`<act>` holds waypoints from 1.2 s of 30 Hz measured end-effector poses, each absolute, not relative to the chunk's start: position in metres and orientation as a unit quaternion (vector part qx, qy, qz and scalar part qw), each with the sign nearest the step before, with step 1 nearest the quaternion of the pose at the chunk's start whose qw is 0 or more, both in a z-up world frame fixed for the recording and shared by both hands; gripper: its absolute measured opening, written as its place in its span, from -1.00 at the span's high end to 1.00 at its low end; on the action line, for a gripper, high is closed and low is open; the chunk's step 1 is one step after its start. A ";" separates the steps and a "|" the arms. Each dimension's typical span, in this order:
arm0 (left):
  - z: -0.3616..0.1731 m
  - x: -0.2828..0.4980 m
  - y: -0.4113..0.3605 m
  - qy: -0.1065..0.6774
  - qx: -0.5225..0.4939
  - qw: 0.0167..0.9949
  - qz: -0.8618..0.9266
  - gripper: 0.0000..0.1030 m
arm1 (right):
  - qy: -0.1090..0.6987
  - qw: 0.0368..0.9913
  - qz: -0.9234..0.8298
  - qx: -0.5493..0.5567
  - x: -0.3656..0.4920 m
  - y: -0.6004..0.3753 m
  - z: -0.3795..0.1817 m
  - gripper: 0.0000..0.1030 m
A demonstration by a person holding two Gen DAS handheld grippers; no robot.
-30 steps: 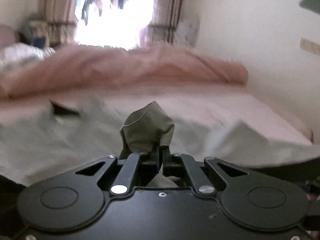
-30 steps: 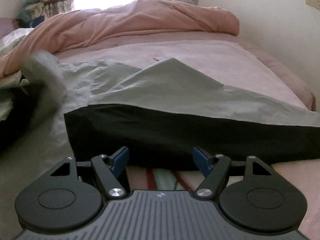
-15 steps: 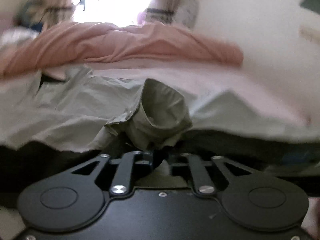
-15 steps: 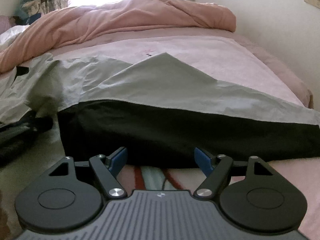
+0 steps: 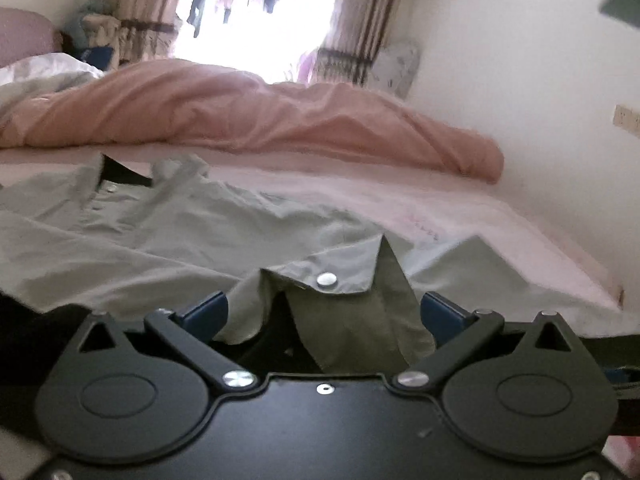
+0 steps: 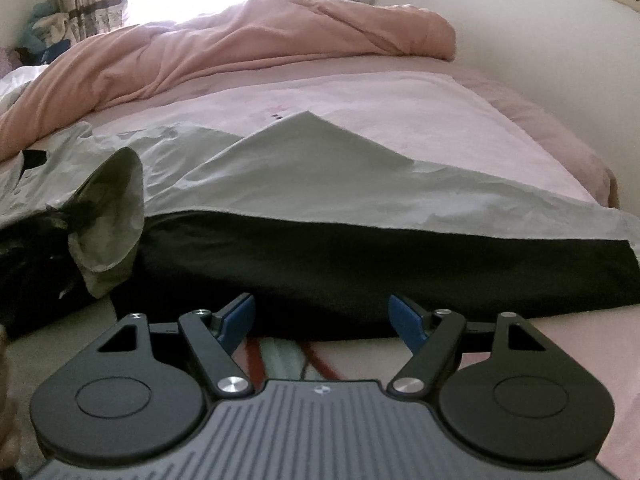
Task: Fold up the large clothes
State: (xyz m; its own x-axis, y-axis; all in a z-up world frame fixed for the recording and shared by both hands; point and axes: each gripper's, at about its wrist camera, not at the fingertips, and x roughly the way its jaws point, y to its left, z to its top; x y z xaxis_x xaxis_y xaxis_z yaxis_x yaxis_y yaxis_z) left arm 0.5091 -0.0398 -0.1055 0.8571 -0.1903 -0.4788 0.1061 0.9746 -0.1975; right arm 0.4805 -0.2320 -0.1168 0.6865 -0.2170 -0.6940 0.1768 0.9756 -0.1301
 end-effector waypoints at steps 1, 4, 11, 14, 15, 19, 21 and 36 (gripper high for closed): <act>-0.116 0.524 -0.049 0.290 -0.059 0.952 -0.081 -1.00 | 0.381 0.918 -0.110 -0.028 0.481 -0.233 -0.117 -0.73; -0.140 0.532 -0.079 0.303 0.042 0.950 -0.067 -1.00 | 0.383 0.916 -0.118 -0.030 0.482 -0.242 -0.116 -0.73; -0.115 0.496 -0.071 0.282 0.059 0.954 -0.085 -1.00 | 0.352 0.913 -0.205 0.024 0.470 -0.329 -0.094 -0.73; -0.107 0.478 -0.047 0.280 0.040 0.955 -0.089 -1.00 | 0.339 0.893 -0.280 0.100 0.446 -0.400 -0.090 -0.73; -0.105 0.471 -0.039 0.279 0.040 0.955 -0.089 -1.00 | 0.338 0.885 -0.291 0.134 0.438 -0.423 -0.091 -0.73; -0.105 0.447 -0.002 0.266 0.053 0.959 -0.084 -1.00 | 0.299 0.856 -0.302 0.295 0.406 -0.495 -0.100 -0.76; -0.109 0.445 0.018 0.280 0.052 0.957 -0.049 -1.00 | 0.262 0.851 -0.289 0.352 0.399 -0.517 -0.099 -0.76; -0.077 0.396 0.142 0.298 0.075 0.947 0.088 -1.00 | 0.135 0.905 -0.184 0.359 0.401 -0.520 -0.058 0.65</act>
State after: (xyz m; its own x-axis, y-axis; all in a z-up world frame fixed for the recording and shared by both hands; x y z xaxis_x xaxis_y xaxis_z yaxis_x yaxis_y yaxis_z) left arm 0.3960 0.1422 -0.0766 0.8063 0.2120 -0.5523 -0.1227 0.9732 0.1944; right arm 0.4006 -0.5204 -0.0578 0.8962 -0.2353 -0.3761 0.4291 0.6746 0.6007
